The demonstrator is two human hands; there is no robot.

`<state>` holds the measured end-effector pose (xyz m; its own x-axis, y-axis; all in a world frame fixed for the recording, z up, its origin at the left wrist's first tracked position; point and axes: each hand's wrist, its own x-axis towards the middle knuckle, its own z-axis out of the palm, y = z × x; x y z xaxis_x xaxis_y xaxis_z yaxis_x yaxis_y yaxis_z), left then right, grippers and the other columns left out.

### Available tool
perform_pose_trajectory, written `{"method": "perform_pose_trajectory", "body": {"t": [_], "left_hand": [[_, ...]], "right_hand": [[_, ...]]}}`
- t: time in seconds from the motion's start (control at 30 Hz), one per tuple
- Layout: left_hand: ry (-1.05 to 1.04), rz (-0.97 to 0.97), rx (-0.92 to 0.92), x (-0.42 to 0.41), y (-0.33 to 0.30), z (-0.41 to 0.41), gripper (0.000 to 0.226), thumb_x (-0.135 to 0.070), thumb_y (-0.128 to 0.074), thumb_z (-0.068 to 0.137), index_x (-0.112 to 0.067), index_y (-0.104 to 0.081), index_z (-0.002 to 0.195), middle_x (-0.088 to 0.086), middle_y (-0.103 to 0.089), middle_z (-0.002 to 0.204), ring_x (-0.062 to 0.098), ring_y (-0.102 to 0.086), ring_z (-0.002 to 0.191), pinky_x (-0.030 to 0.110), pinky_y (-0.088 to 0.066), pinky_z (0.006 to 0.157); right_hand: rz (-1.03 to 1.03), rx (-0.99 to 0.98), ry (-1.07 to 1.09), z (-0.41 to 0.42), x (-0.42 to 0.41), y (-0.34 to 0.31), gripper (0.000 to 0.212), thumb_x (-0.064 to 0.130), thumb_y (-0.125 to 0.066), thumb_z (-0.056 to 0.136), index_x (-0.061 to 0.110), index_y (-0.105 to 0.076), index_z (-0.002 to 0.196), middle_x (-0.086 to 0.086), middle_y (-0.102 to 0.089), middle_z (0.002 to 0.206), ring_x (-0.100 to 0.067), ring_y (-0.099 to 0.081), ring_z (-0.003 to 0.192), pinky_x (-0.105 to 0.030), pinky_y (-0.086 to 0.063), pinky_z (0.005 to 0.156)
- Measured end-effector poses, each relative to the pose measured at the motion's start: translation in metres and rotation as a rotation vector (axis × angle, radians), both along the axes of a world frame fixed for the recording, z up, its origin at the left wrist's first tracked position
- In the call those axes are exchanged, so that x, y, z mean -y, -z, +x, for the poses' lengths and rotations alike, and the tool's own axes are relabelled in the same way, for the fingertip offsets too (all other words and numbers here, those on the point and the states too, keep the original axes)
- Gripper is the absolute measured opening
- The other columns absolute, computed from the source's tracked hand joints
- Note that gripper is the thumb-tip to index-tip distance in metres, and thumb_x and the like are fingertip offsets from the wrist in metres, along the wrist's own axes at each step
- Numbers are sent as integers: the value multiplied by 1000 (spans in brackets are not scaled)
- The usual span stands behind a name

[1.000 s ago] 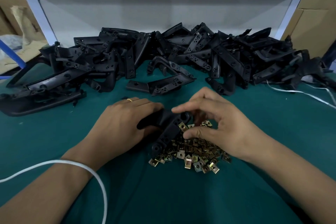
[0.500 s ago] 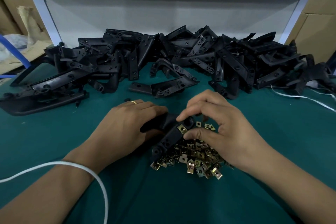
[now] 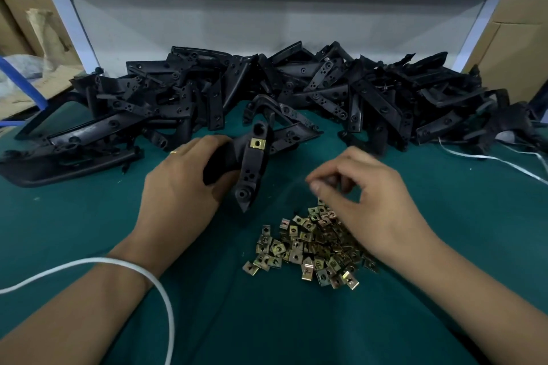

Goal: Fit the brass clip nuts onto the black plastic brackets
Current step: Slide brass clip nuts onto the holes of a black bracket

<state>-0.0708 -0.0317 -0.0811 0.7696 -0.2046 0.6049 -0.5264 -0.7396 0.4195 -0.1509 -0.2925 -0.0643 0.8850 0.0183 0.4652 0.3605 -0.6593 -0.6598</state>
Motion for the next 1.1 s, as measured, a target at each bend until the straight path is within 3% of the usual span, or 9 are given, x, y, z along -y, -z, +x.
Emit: {"method": "perform_pose_trajectory", "body": {"t": [0.1,0.27,0.5,0.67,0.83,0.93,1.1], "left_hand": [[4,39,-3,3,0,-1,40,-38,-68,84,-35,-60,123,-13,-67,115,20,-62,102,34,-47,74],[-8,74,-8,6,-3,-3,42,-44,-63,83,-34,-61,123,-13,-67,115,19,-61,102,32,-44,75],[-13,105,-31,8,-5,-7,42,-39,-68,86,-29,-62,126,-10,-68,116,23,-64,105,41,-55,81],[-19,97,-52,9,-7,-9,42,-38,-72,87,-29,-63,127,-10,-68,117,22,-63,107,44,-55,83],[-13,100,-51,9,-8,-10,42,-37,-71,87,-29,-63,127,-10,-68,116,23,-64,106,45,-55,82],[-6,97,-47,9,-8,-10,42,-39,-70,86,-29,-63,126,-10,-68,116,23,-64,105,44,-55,81],[-14,110,-45,9,-8,-9,43,-42,-69,85,-31,-63,126,-10,-68,117,23,-64,105,41,-55,80]], "right_hand": [[-130,-117,-68,-4,-10,3,7,36,-77,92,33,-79,98,17,-60,97,-7,-58,103,-19,-47,87],[-265,-233,-55,-8,-23,4,24,61,-74,84,39,-76,94,21,-56,99,0,-51,110,-21,-45,93],[-358,-197,44,-10,-31,5,21,61,-71,88,40,-73,93,24,-53,99,1,-48,105,-16,-42,89],[-261,-241,-24,-8,-33,3,13,45,-76,91,38,-65,90,23,-53,104,2,-48,108,-16,-43,91],[-328,-187,-111,-11,-34,3,12,34,-70,97,36,-58,96,22,-58,99,-3,-51,107,-23,-43,92],[-221,-185,-138,-12,-32,1,10,34,-66,100,37,-56,97,19,-63,100,-4,-58,105,-24,-47,86],[312,-228,-235,-11,-31,-1,20,14,-73,97,27,-57,98,4,-73,98,-14,-75,104,-25,-56,85]]}}
